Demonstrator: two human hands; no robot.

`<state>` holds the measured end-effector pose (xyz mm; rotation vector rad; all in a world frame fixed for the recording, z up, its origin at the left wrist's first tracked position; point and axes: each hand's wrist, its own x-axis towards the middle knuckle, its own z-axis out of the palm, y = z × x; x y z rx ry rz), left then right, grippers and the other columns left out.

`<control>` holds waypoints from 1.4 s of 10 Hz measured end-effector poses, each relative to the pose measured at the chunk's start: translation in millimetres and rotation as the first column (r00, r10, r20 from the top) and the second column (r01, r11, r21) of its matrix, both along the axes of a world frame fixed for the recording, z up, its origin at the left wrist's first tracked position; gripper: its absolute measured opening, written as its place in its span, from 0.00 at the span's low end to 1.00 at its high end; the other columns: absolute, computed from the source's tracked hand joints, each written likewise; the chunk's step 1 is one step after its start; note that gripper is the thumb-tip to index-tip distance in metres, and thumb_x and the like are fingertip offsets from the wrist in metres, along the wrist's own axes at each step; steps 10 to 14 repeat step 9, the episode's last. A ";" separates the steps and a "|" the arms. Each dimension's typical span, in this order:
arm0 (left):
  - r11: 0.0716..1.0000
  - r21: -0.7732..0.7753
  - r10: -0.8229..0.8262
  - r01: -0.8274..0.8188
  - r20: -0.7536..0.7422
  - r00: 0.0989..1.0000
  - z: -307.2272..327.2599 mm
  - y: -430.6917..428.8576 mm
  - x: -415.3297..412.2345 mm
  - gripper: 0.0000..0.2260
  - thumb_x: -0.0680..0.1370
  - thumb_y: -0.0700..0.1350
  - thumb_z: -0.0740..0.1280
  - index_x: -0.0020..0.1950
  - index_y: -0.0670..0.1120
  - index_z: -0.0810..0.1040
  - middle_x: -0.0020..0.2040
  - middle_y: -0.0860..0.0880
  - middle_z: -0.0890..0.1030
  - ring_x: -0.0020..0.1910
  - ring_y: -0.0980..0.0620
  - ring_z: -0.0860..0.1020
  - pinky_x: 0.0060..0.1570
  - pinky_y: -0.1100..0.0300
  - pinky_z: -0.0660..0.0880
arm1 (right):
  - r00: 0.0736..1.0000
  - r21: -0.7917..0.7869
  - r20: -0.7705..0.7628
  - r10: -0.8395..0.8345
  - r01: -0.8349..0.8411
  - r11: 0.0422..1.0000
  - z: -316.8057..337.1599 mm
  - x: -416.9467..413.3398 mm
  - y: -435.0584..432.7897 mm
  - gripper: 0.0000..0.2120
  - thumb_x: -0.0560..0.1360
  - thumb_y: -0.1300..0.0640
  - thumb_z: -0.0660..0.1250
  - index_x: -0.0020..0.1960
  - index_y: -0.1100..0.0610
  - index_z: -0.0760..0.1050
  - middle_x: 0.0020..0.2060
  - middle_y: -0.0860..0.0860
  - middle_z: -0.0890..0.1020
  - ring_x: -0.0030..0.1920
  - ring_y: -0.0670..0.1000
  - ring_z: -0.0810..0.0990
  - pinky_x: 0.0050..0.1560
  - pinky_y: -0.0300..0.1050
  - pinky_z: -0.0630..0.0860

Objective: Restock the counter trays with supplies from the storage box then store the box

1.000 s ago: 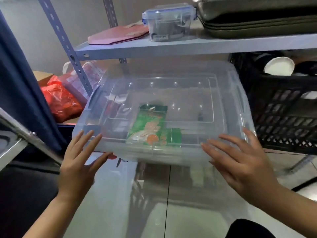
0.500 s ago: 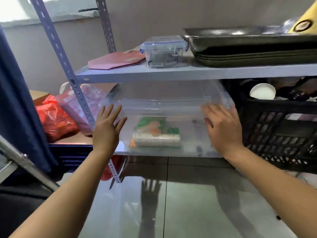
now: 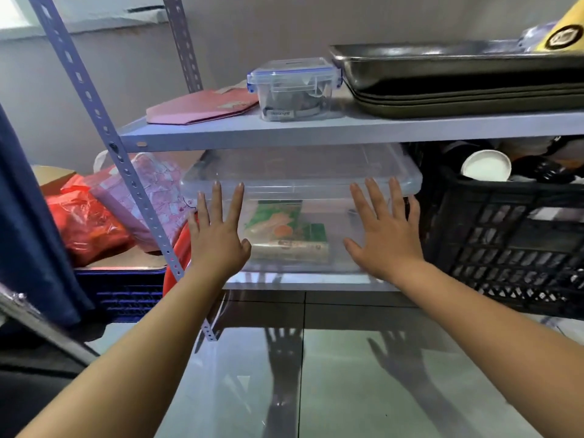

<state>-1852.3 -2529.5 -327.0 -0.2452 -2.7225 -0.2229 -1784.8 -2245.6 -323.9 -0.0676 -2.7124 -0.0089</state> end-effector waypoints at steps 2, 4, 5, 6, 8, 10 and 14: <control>1.000 0.013 0.019 -0.019 0.009 1.000 -1.1 6.3 -11.8 0.49 0.74 0.52 0.71 0.78 0.61 0.33 0.81 0.46 0.35 0.79 0.39 0.39 0.77 0.40 0.44 | 0.999 -0.006 0.009 -0.035 0.035 0.999 0.2 -12.3 -6.5 0.46 0.73 0.32 0.56 0.78 0.45 0.32 0.80 0.50 0.38 0.77 0.60 0.31 0.75 0.67 0.43; 1.000 0.011 -0.006 0.005 0.018 1.000 -0.3 0.0 -16.2 0.49 0.74 0.52 0.70 0.78 0.61 0.33 0.80 0.46 0.35 0.79 0.40 0.38 0.76 0.40 0.44 | 1.000 -0.028 0.004 -0.028 0.028 0.999 -2.1 -16.4 -7.1 0.48 0.71 0.33 0.60 0.79 0.46 0.35 0.80 0.51 0.41 0.78 0.61 0.34 0.74 0.68 0.48; 1.000 0.010 -0.015 0.015 0.012 1.000 -0.1 0.6 -20.2 0.48 0.73 0.52 0.70 0.78 0.61 0.35 0.81 0.47 0.35 0.79 0.40 0.39 0.76 0.39 0.45 | 1.000 -0.062 0.014 -0.016 0.017 0.998 -0.1 -18.8 -6.9 0.48 0.71 0.34 0.61 0.79 0.46 0.37 0.80 0.51 0.42 0.78 0.60 0.34 0.75 0.67 0.47; 1.000 0.022 -0.011 0.010 0.050 0.999 3.0 1.2 -14.9 0.47 0.74 0.53 0.69 0.79 0.61 0.35 0.81 0.47 0.37 0.80 0.40 0.40 0.76 0.39 0.45 | 0.997 -0.083 0.068 -0.029 0.034 0.996 5.5 -13.2 -9.1 0.48 0.69 0.34 0.60 0.79 0.45 0.36 0.80 0.50 0.41 0.78 0.60 0.34 0.75 0.65 0.48; 0.997 -0.067 -0.001 0.029 0.381 0.925 70.9 -8.9 23.2 0.42 0.76 0.58 0.66 0.79 0.62 0.39 0.81 0.48 0.38 0.79 0.40 0.38 0.76 0.39 0.40 | 0.857 -0.117 0.515 -0.022 0.095 0.989 77.3 16.8 -11.0 0.49 0.71 0.37 0.64 0.76 0.38 0.30 0.77 0.46 0.30 0.76 0.56 0.28 0.76 0.64 0.38; 0.987 -0.071 -0.098 0.146 0.457 0.884 107.9 -9.0 65.3 0.38 0.77 0.55 0.66 0.80 0.61 0.47 0.82 0.48 0.44 0.80 0.41 0.41 0.76 0.40 0.43 | 0.814 -0.193 0.572 0.103 0.012 0.981 118.2 51.5 -10.8 0.47 0.71 0.38 0.66 0.77 0.35 0.36 0.78 0.45 0.33 0.77 0.55 0.29 0.76 0.63 0.39; 0.987 -0.071 -0.098 0.146 0.457 0.884 107.9 -9.0 65.3 0.38 0.77 0.55 0.66 0.80 0.61 0.47 0.82 0.48 0.44 0.80 0.41 0.41 0.76 0.40 0.43 | 0.814 -0.193 0.572 0.103 0.012 0.981 118.2 51.5 -10.8 0.47 0.71 0.38 0.66 0.77 0.35 0.36 0.78 0.45 0.33 0.77 0.55 0.29 0.76 0.63 0.39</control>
